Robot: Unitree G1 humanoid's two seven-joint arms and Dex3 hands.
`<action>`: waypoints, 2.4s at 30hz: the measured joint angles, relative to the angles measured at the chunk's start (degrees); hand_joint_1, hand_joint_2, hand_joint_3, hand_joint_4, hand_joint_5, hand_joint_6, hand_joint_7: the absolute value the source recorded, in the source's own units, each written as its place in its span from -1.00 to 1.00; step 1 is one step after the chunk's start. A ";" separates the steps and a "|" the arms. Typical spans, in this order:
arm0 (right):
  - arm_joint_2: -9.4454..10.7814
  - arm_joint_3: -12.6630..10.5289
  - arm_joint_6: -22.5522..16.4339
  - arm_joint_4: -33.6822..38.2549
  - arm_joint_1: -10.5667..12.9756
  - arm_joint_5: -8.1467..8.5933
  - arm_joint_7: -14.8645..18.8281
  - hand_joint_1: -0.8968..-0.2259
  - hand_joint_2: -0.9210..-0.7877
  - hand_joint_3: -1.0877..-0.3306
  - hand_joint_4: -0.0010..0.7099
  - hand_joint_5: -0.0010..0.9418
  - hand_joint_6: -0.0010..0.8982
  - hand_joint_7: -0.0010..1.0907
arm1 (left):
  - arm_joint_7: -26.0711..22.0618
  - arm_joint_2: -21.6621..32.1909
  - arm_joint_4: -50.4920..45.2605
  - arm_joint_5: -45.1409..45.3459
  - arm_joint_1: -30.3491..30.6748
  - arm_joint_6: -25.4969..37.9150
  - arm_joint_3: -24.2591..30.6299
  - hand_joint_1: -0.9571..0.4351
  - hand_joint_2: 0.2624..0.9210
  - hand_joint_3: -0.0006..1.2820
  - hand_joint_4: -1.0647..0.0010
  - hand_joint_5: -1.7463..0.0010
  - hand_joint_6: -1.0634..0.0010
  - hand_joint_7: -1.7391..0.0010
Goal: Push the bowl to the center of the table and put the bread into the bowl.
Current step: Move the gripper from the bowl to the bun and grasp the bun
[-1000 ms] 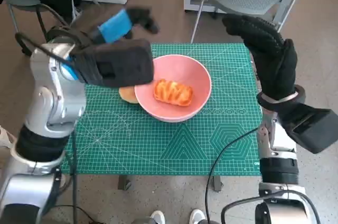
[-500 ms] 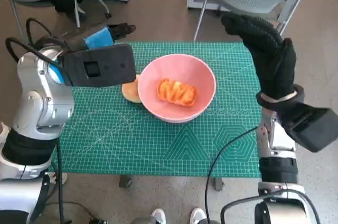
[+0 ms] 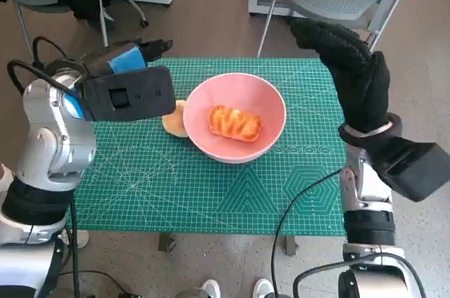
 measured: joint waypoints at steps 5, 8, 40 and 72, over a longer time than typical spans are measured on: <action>-0.19 -0.02 0.09 -0.23 0.22 0.03 0.23 -0.41 -1.00 -0.27 -0.57 -0.99 -1.00 -0.06 | 1.50 -0.52 4.51 0.05 0.03 -1.57 -0.94 -0.22 0.31 -1.00 1.00 1.00 0.72 1.00; -0.34 -0.04 0.15 -0.25 0.26 0.07 0.48 -0.42 -1.00 -0.27 -0.57 -0.99 -1.00 -0.06 | 1.95 -1.06 7.18 0.06 0.03 -2.13 -1.74 -0.22 0.31 -1.00 1.00 1.00 0.73 1.00; -1.70 -0.98 1.91 -1.20 0.79 0.77 1.56 -0.44 -1.00 -0.20 -0.56 -0.99 -1.00 -0.06 | 14.53 -14.13 54.28 0.22 -13.11 -14.60 -9.44 -0.22 0.30 -1.00 1.00 1.00 0.76 1.00; -3.52 -1.43 2.16 -2.89 2.08 0.53 1.29 -0.45 -1.00 -0.18 -0.58 -1.00 -1.00 -0.06 | 24.29 -17.92 67.06 -1.17 -15.35 -20.27 -9.86 0.56 0.80 -0.90 -0.02 0.04 0.12 0.95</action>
